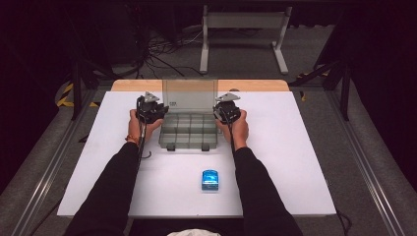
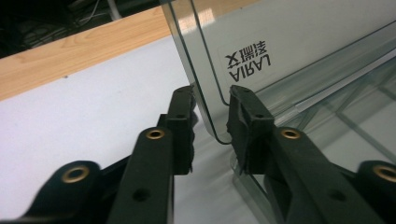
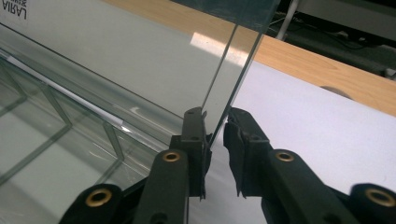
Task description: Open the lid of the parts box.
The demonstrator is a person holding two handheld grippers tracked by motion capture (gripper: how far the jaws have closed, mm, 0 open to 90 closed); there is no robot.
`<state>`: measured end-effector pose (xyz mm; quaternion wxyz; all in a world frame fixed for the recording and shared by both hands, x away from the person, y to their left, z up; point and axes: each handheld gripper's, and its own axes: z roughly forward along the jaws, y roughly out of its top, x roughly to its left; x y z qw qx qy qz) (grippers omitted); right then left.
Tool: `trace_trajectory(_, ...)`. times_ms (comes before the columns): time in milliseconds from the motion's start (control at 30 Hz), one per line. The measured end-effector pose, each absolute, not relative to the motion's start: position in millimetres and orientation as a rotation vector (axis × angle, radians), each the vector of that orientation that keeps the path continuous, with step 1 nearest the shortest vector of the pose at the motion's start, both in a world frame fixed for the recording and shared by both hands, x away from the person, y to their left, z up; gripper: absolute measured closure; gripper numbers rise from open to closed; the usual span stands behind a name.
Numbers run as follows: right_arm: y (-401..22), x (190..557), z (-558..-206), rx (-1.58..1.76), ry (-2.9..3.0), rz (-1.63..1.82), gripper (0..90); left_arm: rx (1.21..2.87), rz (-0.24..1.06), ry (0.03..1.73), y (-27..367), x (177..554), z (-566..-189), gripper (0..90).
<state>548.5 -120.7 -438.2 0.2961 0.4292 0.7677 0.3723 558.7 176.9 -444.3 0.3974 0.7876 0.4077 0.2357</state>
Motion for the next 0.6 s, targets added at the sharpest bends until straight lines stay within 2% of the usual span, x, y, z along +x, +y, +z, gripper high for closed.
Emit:
trace_trajectory(300, -120, 549, -434, 1.085, 2.077, 0.936, 74.6, 2.043, 0.611, 1.015, 183, 557, -438, 67.2)
trace_trajectory(600, -121, 537, -421, 1.027, 2.107, 0.964, 74.1, 2.083, 0.652, 0.935, 195, 539, -423, 66.5)
